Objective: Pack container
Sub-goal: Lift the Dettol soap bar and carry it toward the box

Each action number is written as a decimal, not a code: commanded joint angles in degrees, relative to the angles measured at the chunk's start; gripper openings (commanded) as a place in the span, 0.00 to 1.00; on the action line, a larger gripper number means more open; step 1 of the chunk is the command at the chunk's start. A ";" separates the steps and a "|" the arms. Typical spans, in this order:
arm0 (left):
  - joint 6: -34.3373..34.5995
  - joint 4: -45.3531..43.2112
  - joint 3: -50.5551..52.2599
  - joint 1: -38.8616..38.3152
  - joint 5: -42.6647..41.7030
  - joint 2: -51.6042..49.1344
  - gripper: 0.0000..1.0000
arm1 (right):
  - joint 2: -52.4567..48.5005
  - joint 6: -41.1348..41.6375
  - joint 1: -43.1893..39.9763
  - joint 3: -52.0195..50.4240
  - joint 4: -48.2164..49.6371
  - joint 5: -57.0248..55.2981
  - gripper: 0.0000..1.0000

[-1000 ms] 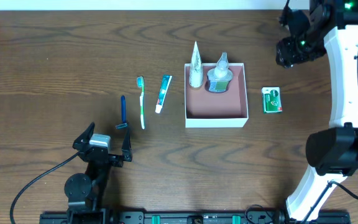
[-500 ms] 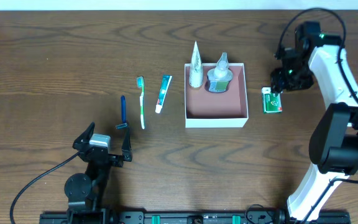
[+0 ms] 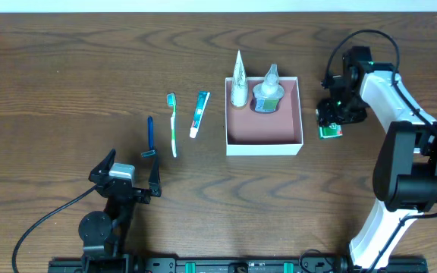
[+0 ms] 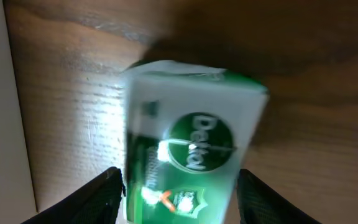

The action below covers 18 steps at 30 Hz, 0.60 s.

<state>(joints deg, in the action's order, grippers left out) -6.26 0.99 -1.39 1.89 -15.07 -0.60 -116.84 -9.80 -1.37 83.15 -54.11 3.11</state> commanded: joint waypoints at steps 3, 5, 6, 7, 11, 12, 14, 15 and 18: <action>-0.57 1.73 1.16 0.31 -0.98 0.31 0.98 | -0.33 2.10 0.90 -2.71 2.56 0.31 0.60; -0.57 1.75 1.16 0.31 -0.98 0.31 0.98 | -0.35 2.08 0.90 -3.48 3.43 0.31 0.60; -0.57 1.73 1.16 0.28 -0.98 0.31 0.98 | -0.35 2.08 0.92 -3.69 3.65 0.31 0.60; -0.57 1.75 1.16 0.31 -0.98 0.31 0.98 | -0.35 2.08 0.92 -3.85 3.85 0.31 0.60; -0.57 1.73 1.16 0.28 -0.98 0.31 0.98 | -0.35 2.03 0.92 -3.89 4.20 0.31 0.60; -0.57 1.75 1.16 0.28 -0.98 0.31 0.98 | -0.35 2.03 0.92 -3.89 4.24 0.31 0.57; -0.57 1.73 1.16 0.31 -0.98 0.31 0.98 | -0.46 2.03 0.92 -3.89 4.50 0.31 0.52; -0.57 1.75 1.16 0.28 -0.98 0.31 0.98 | -0.50 2.03 0.92 -3.89 4.66 0.31 0.51; -0.57 1.75 1.16 0.31 -0.98 0.31 0.98 | -0.50 2.05 0.90 -3.89 5.03 0.31 0.49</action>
<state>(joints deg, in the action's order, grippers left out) -6.26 0.99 -1.39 1.89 -15.07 -0.58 -116.84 -8.14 -0.93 79.75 -49.63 3.18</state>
